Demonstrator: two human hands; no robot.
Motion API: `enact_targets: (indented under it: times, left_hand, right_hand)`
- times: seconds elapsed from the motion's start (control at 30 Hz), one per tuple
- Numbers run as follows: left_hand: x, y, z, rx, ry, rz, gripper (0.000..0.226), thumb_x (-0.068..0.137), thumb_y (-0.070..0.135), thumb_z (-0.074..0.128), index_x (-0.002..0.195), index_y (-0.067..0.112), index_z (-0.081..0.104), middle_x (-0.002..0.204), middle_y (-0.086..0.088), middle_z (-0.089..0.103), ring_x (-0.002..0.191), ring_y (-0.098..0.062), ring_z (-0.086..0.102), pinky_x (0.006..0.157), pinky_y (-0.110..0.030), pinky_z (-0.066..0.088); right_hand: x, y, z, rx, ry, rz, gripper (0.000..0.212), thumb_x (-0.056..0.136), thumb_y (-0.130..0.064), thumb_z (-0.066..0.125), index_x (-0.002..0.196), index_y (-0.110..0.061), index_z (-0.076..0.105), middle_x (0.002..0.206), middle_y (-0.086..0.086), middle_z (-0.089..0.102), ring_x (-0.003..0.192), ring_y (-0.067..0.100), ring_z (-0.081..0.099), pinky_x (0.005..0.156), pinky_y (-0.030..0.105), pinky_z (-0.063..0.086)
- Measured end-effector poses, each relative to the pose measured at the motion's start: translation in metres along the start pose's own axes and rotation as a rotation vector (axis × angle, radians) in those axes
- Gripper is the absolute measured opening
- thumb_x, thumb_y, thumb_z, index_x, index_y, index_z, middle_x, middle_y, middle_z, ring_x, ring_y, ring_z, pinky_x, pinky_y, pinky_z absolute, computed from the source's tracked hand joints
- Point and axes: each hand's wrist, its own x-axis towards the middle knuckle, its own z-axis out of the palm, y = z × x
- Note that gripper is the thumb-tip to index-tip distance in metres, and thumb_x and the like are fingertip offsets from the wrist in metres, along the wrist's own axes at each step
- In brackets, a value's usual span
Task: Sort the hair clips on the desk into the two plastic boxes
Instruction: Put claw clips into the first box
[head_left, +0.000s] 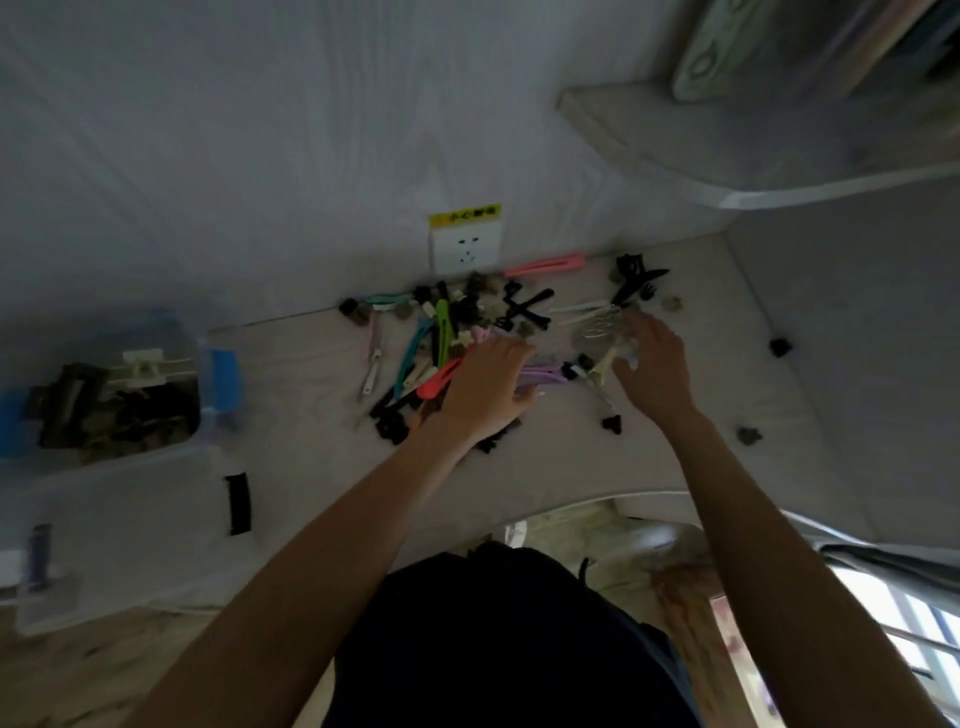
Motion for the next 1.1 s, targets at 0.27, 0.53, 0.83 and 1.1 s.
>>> enact_targets:
  times: [0.27, 0.53, 0.83, 1.1]
  left_hand:
    - [0.022, 0.015, 0.032, 0.261, -0.101, -0.122, 0.048, 0.087, 0.027, 0.058, 0.131, 0.016, 0.043, 0.131, -0.005, 0.052, 0.124, -0.024, 0.045, 0.109, -0.037, 0.029]
    - [0.017, 0.011, 0.021, 0.232, 0.057, -0.154, 0.031, 0.087, 0.025, 0.056, 0.116, 0.013, 0.058, 0.117, -0.005, 0.061, 0.113, -0.022, 0.052, 0.092, -0.033, 0.043]
    - [0.073, 0.037, 0.038, 0.161, -0.245, -0.079, 0.061, 0.087, 0.027, 0.060, 0.141, 0.016, 0.034, 0.144, -0.006, 0.038, 0.132, -0.025, 0.035, 0.109, -0.037, 0.032]
    - [0.046, 0.023, 0.027, -0.109, -0.077, -0.230, 0.065, 0.075, 0.035, 0.073, 0.132, 0.016, 0.046, 0.129, -0.008, 0.040, 0.116, -0.023, 0.045, 0.093, -0.024, 0.035]
  right_hand:
    - [0.030, 0.017, 0.023, -0.227, -0.192, -0.157, 0.062, 0.081, -0.018, 0.059, 0.139, -0.018, 0.037, 0.139, 0.018, 0.040, 0.123, 0.040, 0.035, 0.098, 0.041, 0.032]
    - [0.016, 0.027, 0.007, 0.137, -0.115, -0.162, 0.047, 0.086, -0.013, 0.053, 0.132, -0.016, 0.047, 0.127, 0.016, 0.050, 0.116, 0.034, 0.045, 0.093, 0.039, 0.040]
    - [0.039, 0.067, 0.015, -0.041, -0.192, -0.115, 0.049, 0.088, -0.018, 0.053, 0.136, -0.009, 0.042, 0.145, 0.025, 0.032, 0.137, 0.034, 0.027, 0.115, 0.042, 0.013]
    - [0.077, 0.055, 0.004, -0.003, 0.023, -0.223, 0.052, 0.078, -0.002, 0.059, 0.128, -0.008, 0.050, 0.133, 0.023, 0.049, 0.121, 0.040, 0.044, 0.104, 0.040, 0.031]
